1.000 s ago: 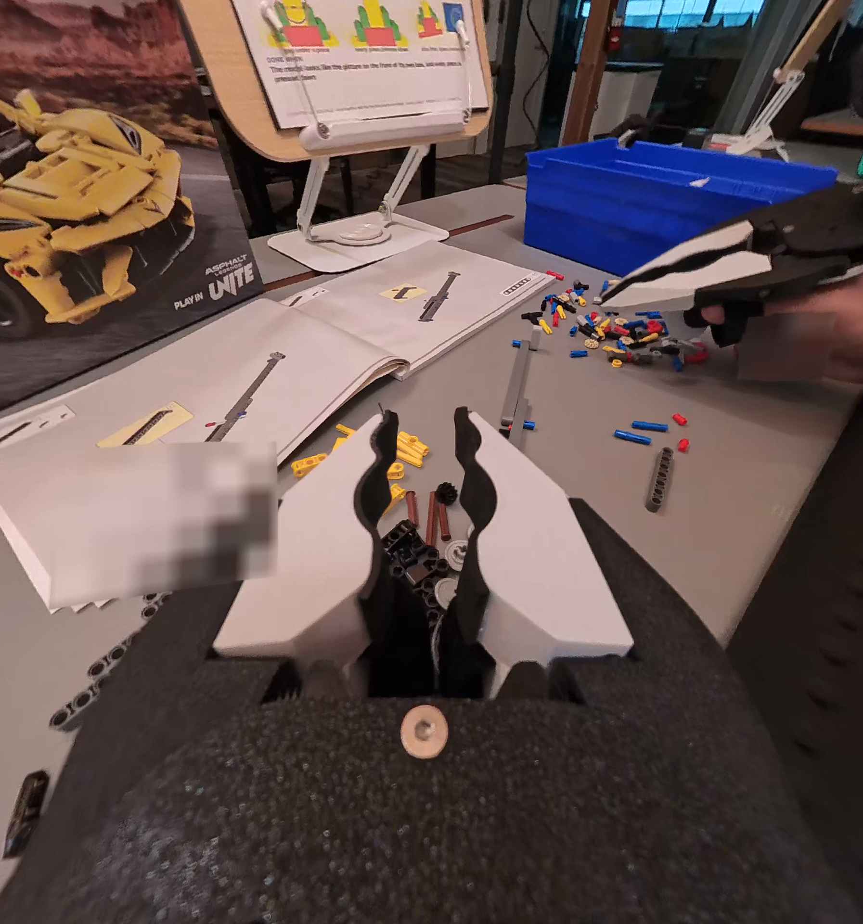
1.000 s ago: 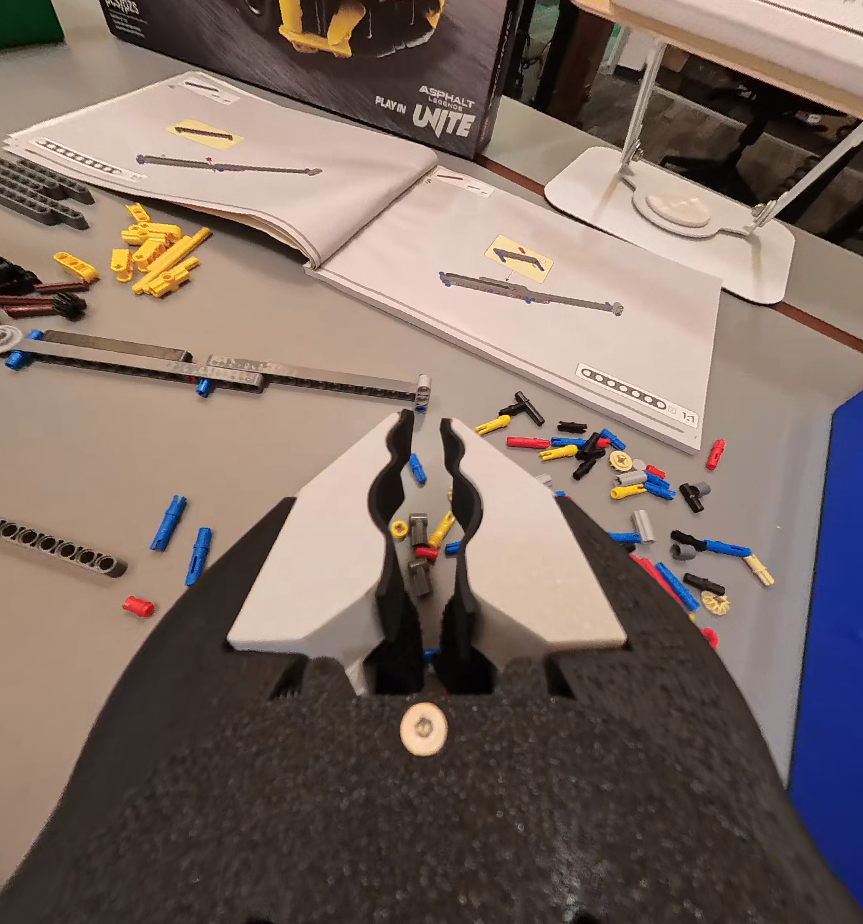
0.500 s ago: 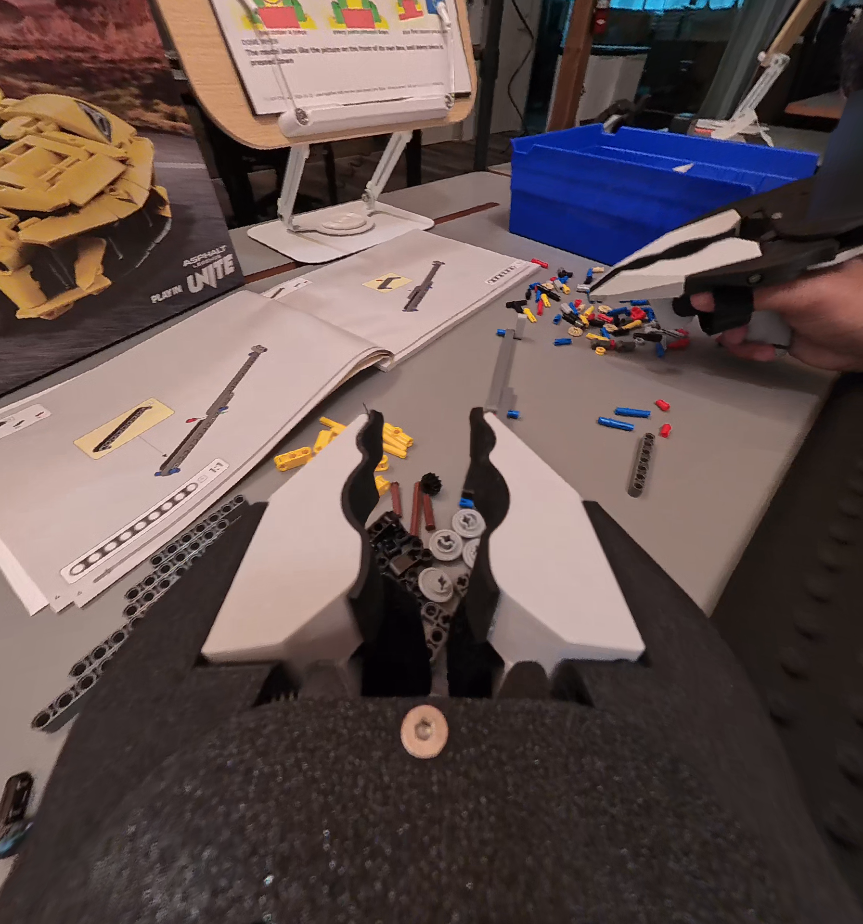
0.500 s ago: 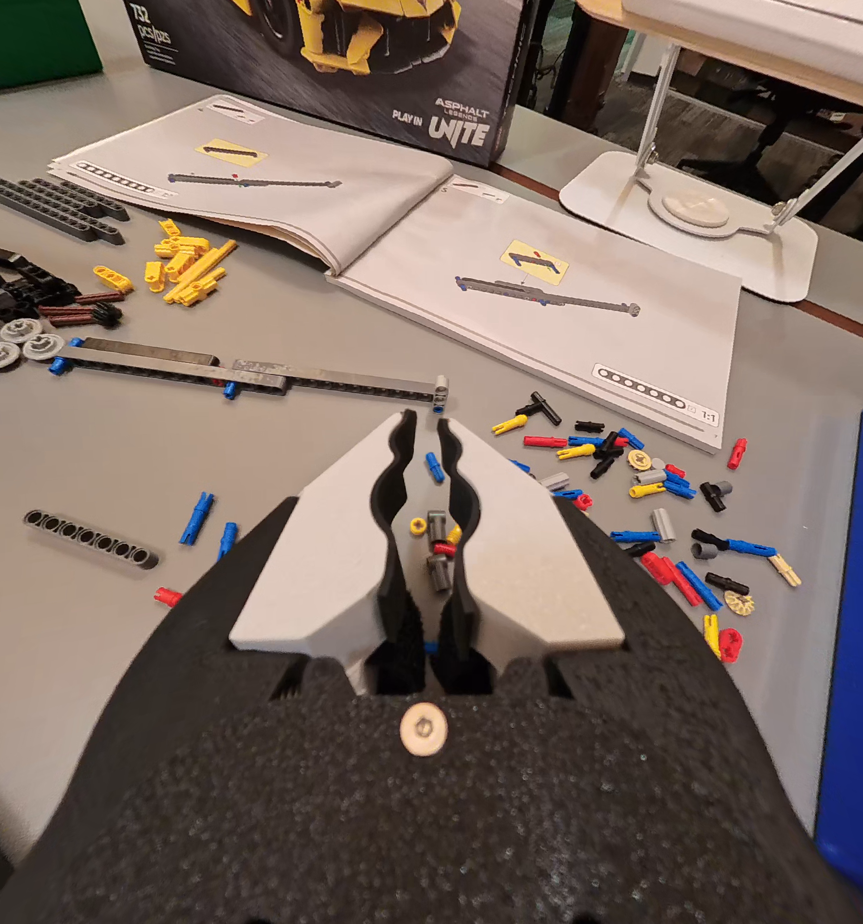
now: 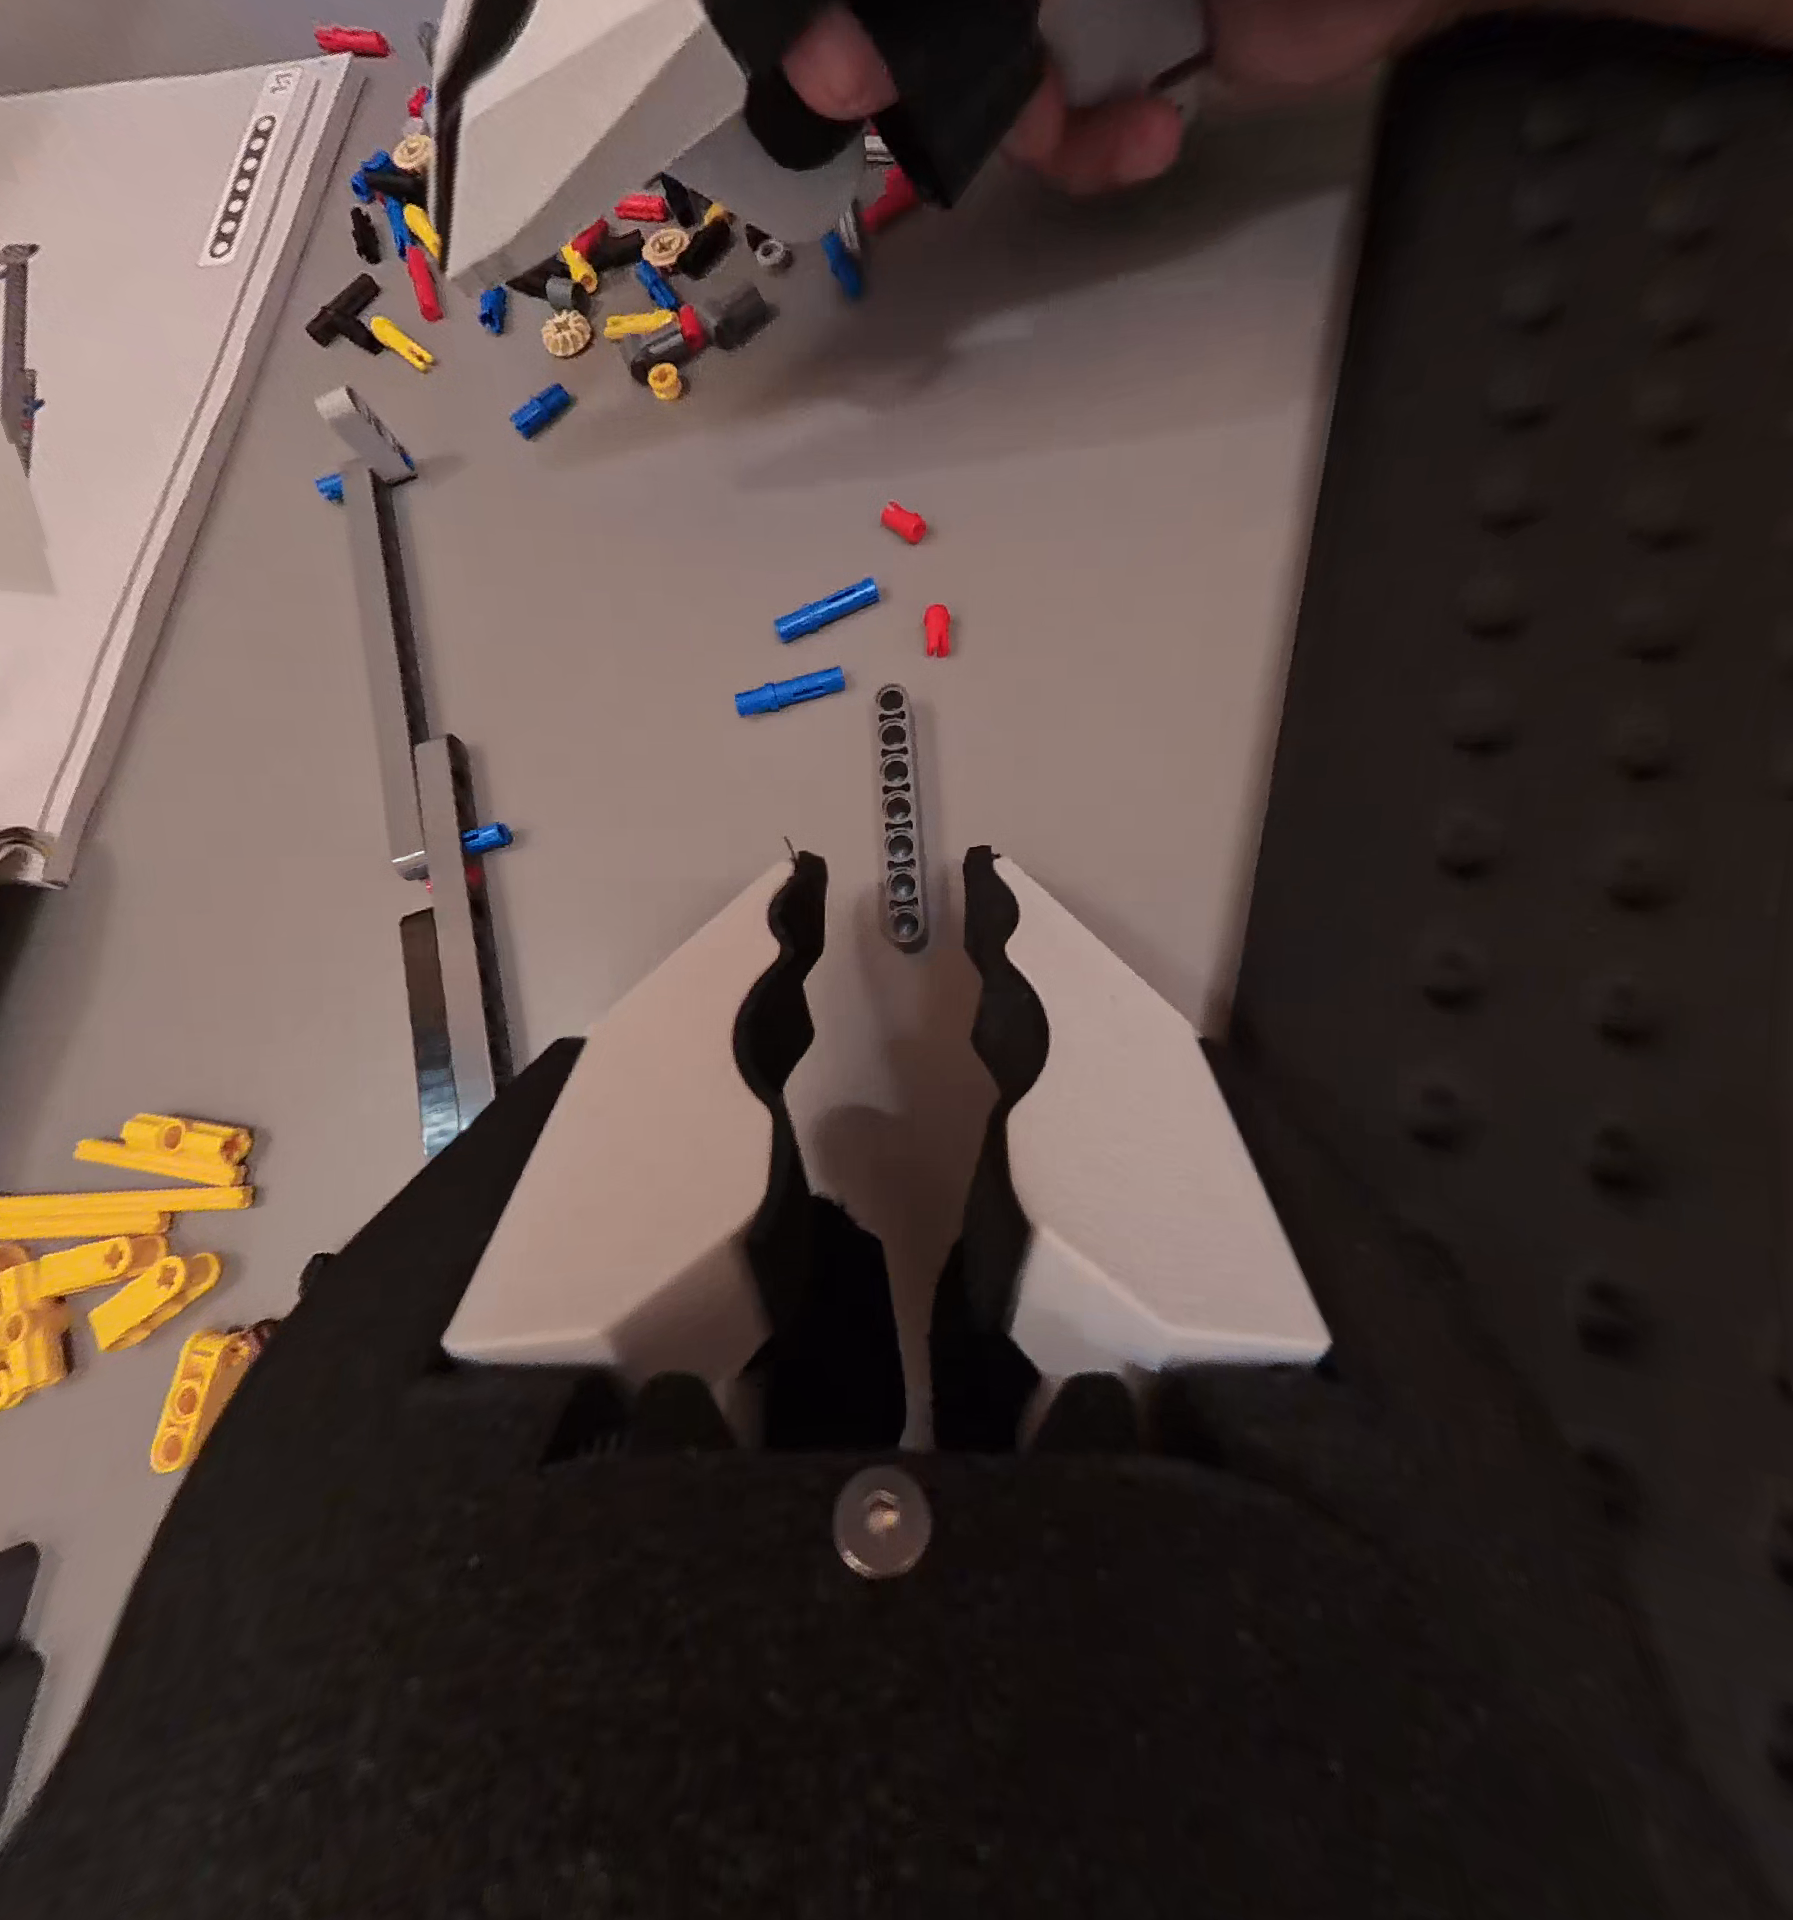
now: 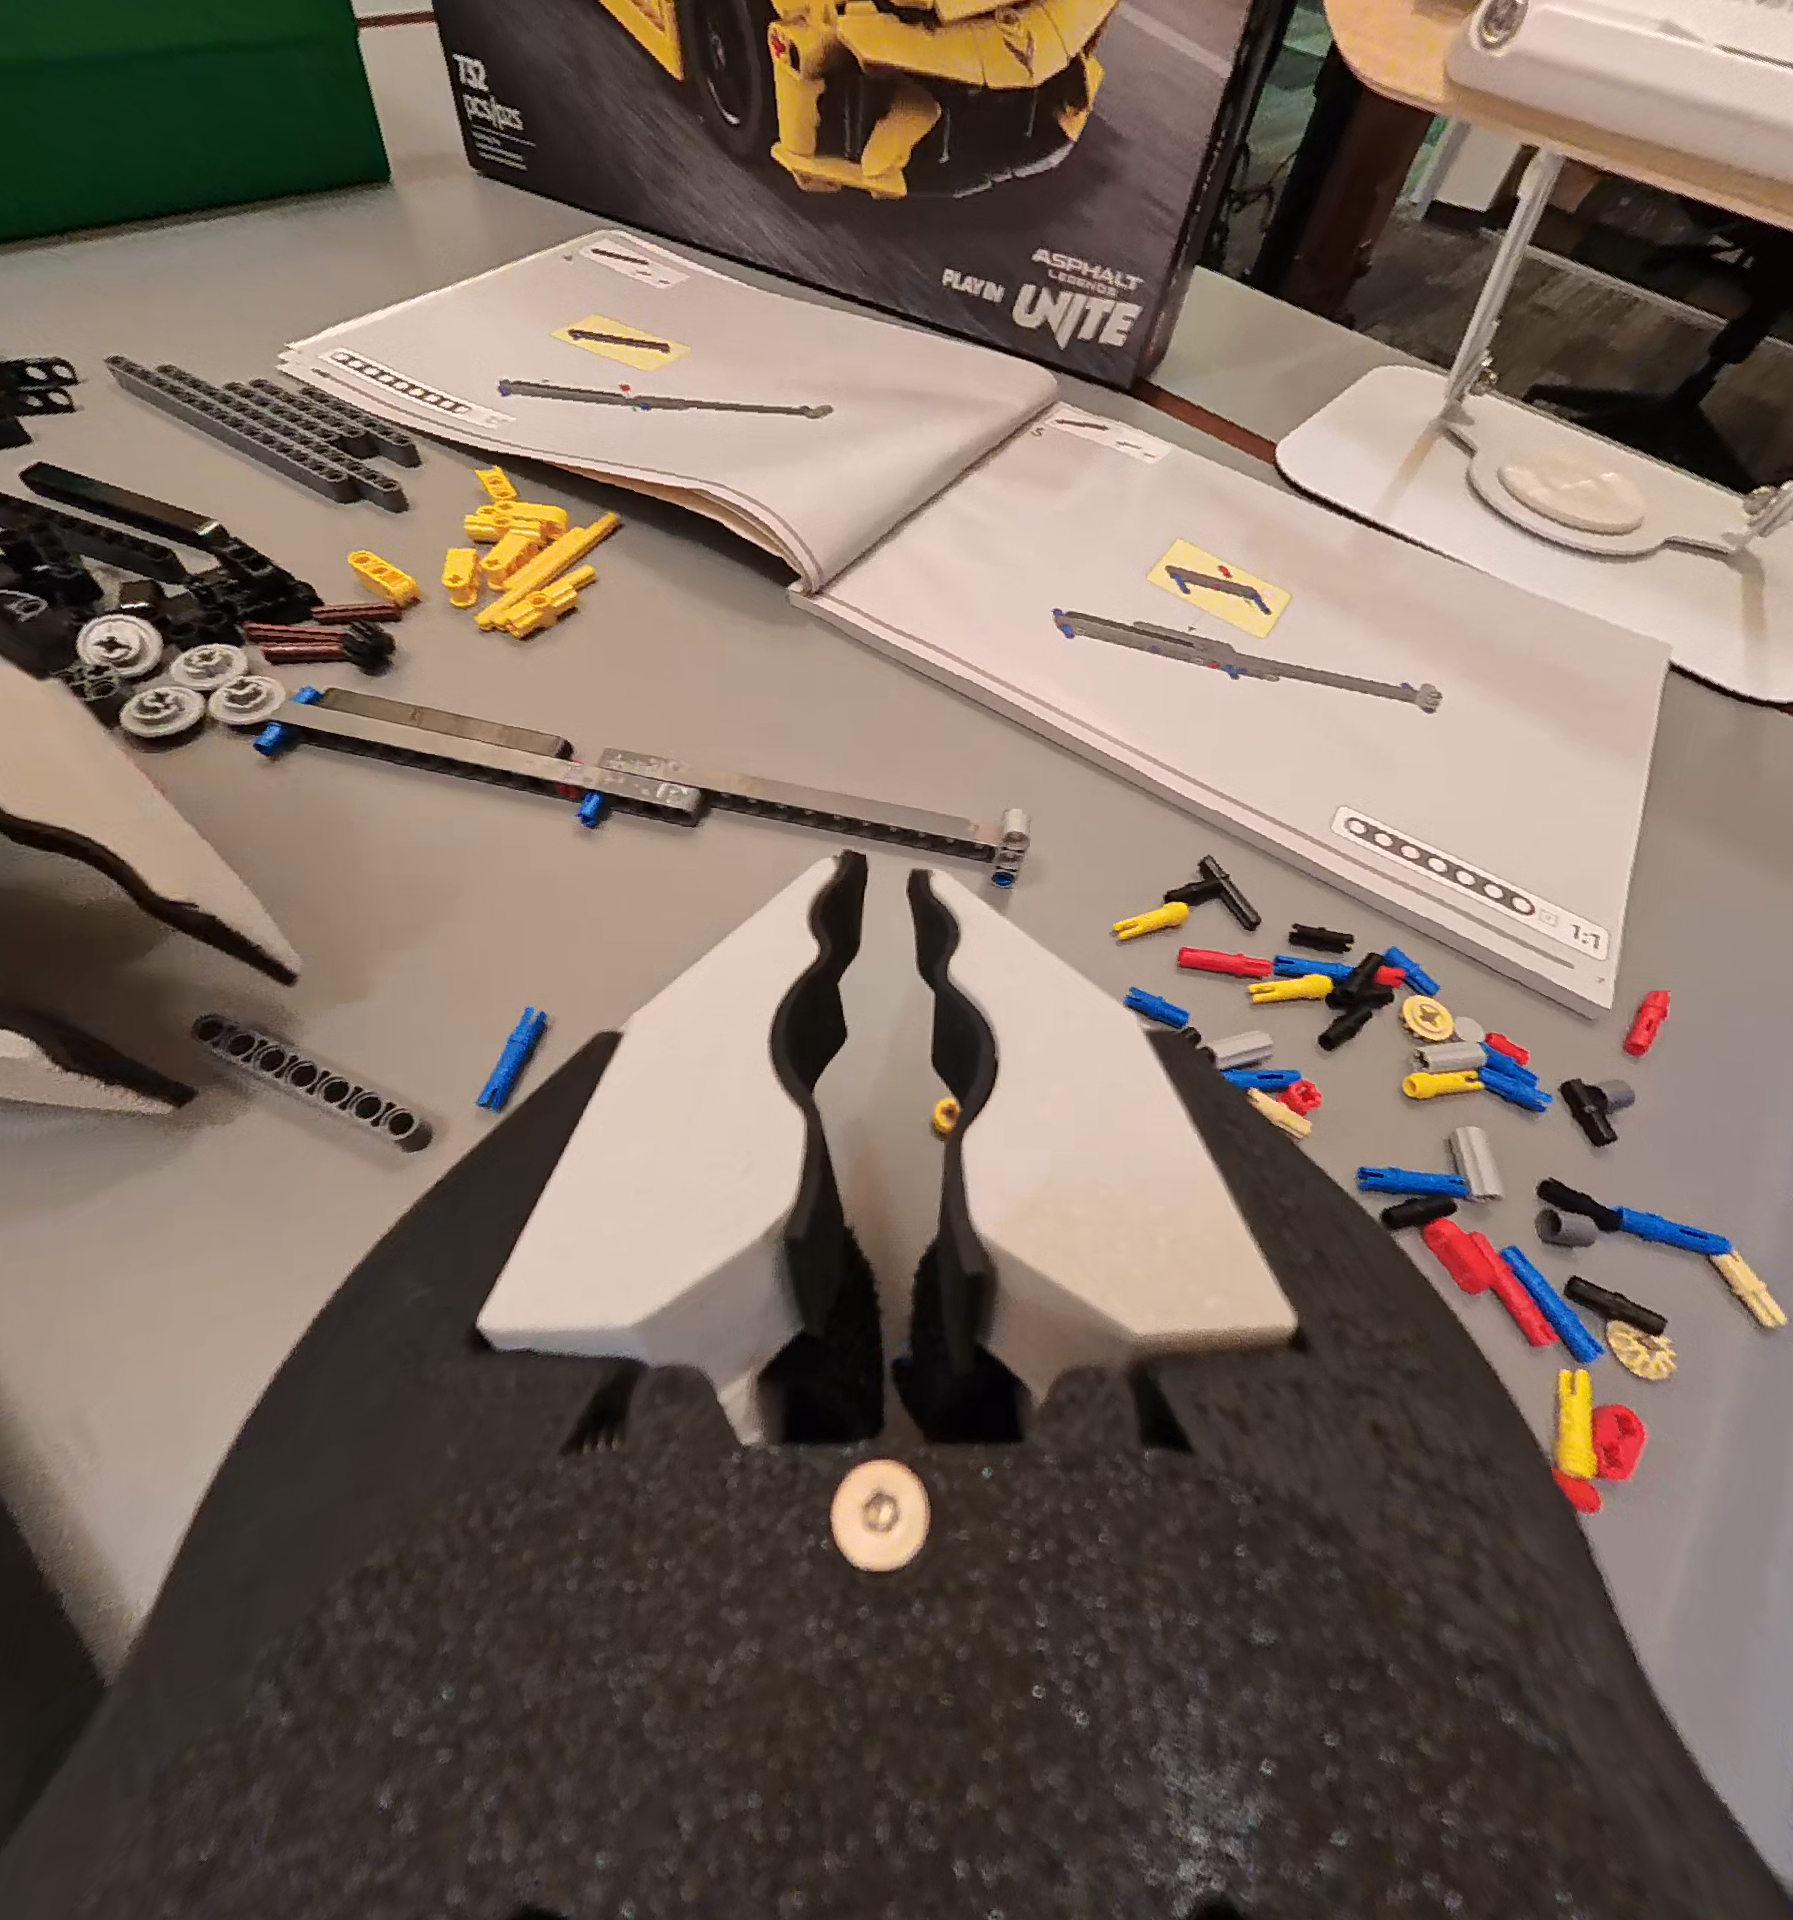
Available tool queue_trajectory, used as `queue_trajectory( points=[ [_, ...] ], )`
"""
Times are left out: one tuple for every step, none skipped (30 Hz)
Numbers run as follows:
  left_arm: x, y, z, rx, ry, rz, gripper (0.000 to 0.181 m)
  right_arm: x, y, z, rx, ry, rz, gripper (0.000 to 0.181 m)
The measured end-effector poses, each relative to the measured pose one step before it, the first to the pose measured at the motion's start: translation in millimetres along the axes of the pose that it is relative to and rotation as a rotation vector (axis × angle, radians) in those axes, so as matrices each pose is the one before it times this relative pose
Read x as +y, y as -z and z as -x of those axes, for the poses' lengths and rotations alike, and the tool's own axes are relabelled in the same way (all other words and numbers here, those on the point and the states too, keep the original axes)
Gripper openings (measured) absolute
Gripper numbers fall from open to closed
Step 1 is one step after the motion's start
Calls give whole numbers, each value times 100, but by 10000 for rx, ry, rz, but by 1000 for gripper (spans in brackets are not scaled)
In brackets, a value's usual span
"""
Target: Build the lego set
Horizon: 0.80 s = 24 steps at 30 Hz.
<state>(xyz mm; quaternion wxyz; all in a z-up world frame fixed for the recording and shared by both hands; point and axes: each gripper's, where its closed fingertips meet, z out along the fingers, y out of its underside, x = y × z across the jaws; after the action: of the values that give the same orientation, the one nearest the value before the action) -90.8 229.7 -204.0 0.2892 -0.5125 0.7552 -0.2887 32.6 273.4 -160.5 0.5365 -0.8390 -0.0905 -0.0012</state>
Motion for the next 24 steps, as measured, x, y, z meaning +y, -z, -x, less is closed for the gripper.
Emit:
queue_trajectory(
  points=[
    [10,21,-71,123,106,-17,26,3,-8,424,-239,31,-2,9],
    [62,59,-31,104,119,-30,26,118,-25,582,-327,64,57,8],
    [172,51,5,80,112,23,26,272,-64,680,-374,61,139,7],
    [262,27,15,42,63,97,25,291,-120,879,-480,45,159,8],
    [189,33,78,-48,-7,65,24,168,-153,1062,-553,42,128,8],
    [109,0,3,-46,-38,33,23,115,-189,775,-347,41,119,9],
    [131,-70,-175,56,-32,64,18,75,-172,639,-244,125,100,10],
    [143,-119,-222,83,-49,93,11,-24,-87,866,-359,208,25,10],
    [59,-56,-41,-39,-91,72,6,-156,-5,1246,-567,262,-69,10],
    [-7,-4,22,-75,-150,39,6,-220,-6,1388,-609,254,-112,11],
    [42,64,107,-113,-185,80,6,-120,-47,1423,-627,209,-29,12],
    [71,149,253,-176,-218,86,6,-5,-127,1419,-626,114,57,15],
    [-57,299,254,-160,-261,-41,6,125,-187,1077,-408,139,144,18],
    [-242,484,155,-75,-267,-201,6,276,-235,417,23,292,244,18],
    [-260,553,215,-70,-135,-207,6,321,-276,-18,285,397,268,19],
    [-125,507,82,71,-28,-89,6,203,-300,-227,394,407,245,21],
    [-20,447,-33,114,-92,-12,6,-102,-170,-346,461,444,159,22],
    [-90,427,-8,25,-235,-51,6,-355,-44,-75,328,413,3,22],
    [-183,415,-4,7,-236,-105,6,-355,-23,144,160,360,-32,20],
    [-130,370,-87,96,-101,-37,6,-206,-109,-21,215,313,69,21],
    [-31,331,-9,68,-90,46,6,-112,-173,269,8,189,110,20],
    [-156,351,13,42,-152,-25,6,-68,-212,480,-147,148,104,13],
    [-236,368,216,-75,-109,-72,6,-205,-160,99,88,167,16,10],
    [-201,354,512,-205,17,-54,6,-376,-51,-340,326,46,-108,9]
  ],
)
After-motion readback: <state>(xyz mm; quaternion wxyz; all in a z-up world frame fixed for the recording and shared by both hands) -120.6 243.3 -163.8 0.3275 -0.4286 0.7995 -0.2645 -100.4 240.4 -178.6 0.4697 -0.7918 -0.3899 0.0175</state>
